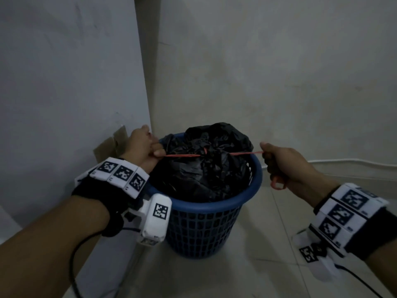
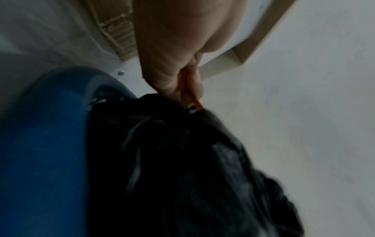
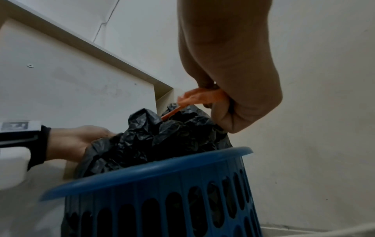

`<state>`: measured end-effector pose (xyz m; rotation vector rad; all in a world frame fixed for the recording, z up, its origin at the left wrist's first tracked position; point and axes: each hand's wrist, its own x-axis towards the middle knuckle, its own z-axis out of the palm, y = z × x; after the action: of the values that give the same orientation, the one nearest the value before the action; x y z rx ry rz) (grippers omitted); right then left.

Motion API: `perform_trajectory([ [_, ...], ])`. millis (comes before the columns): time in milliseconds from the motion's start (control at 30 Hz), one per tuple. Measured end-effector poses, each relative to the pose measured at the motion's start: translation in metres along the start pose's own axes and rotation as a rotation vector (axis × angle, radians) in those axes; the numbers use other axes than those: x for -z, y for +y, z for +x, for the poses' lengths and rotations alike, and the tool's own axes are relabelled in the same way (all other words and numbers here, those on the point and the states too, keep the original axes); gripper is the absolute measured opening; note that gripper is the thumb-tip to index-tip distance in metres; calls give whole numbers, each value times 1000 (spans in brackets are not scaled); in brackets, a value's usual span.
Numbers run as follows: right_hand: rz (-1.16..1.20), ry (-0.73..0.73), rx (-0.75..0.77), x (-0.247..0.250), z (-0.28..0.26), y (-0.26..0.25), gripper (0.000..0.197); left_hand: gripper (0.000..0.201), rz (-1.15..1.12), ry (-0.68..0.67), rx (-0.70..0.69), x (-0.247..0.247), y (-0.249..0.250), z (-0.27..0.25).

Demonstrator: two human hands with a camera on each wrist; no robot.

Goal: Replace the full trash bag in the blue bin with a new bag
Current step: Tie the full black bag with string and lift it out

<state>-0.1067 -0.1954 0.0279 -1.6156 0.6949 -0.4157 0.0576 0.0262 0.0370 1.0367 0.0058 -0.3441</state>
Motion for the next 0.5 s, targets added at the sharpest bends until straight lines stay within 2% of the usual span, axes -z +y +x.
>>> perform_trajectory([
  [100, 299, -139, -21, -3, -3, -8, 42, 35, -108, -170, 28, -7, 15, -6],
  [167, 381, -242, 11, -6, -8, -16, 40, 32, -82, -283, 21, -14, 18, -12],
  [267, 383, -314, 106, -11, -17, -28, 37, 40, 9, -387, 10, -26, 13, -19],
  [367, 354, -383, 161, -12, -25, -36, 36, 36, 176, -460, 22, -40, 0, -25],
  [500, 239, -384, 222, -15, -33, -39, 26, 24, 541, -443, -117, -56, -13, -36],
])
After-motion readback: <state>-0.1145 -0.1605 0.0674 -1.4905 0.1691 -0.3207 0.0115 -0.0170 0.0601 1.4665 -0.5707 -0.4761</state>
